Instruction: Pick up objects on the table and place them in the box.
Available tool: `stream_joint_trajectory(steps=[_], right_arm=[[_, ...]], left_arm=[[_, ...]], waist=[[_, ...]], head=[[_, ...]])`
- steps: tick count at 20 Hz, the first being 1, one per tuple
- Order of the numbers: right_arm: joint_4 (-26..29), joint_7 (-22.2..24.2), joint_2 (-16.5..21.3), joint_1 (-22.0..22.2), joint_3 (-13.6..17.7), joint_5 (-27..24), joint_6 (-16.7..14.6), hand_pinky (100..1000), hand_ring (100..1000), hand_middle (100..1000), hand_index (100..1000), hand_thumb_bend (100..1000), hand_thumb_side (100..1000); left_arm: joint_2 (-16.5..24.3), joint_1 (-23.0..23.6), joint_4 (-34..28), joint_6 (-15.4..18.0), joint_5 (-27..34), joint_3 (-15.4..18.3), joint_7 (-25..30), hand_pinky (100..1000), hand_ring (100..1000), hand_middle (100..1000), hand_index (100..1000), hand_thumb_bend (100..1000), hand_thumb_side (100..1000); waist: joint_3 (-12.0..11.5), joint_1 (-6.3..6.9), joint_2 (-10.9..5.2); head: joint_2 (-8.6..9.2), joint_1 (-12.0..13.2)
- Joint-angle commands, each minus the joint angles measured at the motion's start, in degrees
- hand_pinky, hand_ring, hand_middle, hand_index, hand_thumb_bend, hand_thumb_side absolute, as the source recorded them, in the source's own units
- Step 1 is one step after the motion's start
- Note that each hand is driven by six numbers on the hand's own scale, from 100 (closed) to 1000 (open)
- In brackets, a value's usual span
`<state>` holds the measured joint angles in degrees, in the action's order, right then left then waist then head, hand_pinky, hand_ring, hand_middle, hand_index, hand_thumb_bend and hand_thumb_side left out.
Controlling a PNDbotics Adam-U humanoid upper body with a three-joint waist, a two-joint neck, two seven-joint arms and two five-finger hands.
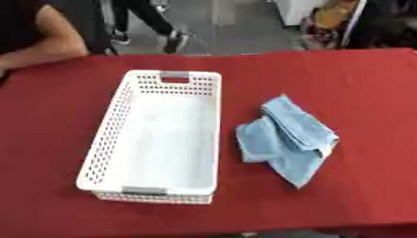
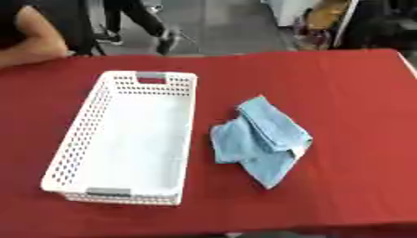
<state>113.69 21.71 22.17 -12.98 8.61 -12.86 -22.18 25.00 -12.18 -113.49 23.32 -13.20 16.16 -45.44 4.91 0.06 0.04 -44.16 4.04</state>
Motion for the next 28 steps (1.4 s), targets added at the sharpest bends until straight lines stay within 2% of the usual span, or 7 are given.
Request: stream_joint_trajectory(steps=[1,9,14,18,21,23,28], right_arm=[[0.9,0.0,1.0,-0.5,0.1,0.0,-0.1,828,891,837,955,100,981],[0.9,0.2,1.0,-0.6,0.0,-0.2,-0.2,828,891,841,958,100,970],[0.9,0.9,1.7,-1.3,-0.3,0.3,0.1,824,890,845,961,100,938],[0.0,2.0,7.9,-3.9,-1.5,0.3,-0.3,799,875,848,960,100,919],[-3.8,2.3,14.1,-7.9,-3.0,-1.8,-1.9,789,868,847,957,100,909],[-6.9,3.2,16.6,-10.3,-4.2,-3.1,-2.8,786,868,849,959,100,880],[-15.4,7.5,19.2,-16.1,-7.3,-4.0,-5.3,781,869,851,963,100,845]], left_arm=[[0.8,-0.5,-1.1,0.0,-1.0,-0.6,-2.3,317,313,472,651,227,665],[0.8,-0.4,-1.1,-0.7,-1.0,-1.0,-1.9,312,311,475,657,215,675],[0.8,-0.5,-1.1,-1.6,-0.5,-1.0,-0.8,307,309,477,661,207,686],[1.3,-0.3,-1.1,-2.3,-0.1,-1.2,0.0,304,308,476,661,194,691],[1.8,-0.1,-1.1,-2.4,0.0,-1.4,0.8,302,307,475,661,188,693],[1.9,0.0,-1.1,-2.5,0.1,-1.5,1.2,301,307,475,662,184,695],[1.9,0.0,-1.1,-2.4,0.5,-1.6,1.7,300,306,474,661,181,697]], waist=[[0.0,-0.05,-0.48],[0.2,-0.02,-0.42],[-0.6,0.02,-0.30],[-1.2,-0.51,-0.55],[-1.7,-0.94,-0.86],[-1.9,-1.06,-0.91],[-2.4,-1.17,-0.96]], head=[[0.05,0.7],[0.04,1.3],[0.04,1.2],[0.04,1.3],[0.04,1.0],[0.04,0.7],[0.04,-1.2]])
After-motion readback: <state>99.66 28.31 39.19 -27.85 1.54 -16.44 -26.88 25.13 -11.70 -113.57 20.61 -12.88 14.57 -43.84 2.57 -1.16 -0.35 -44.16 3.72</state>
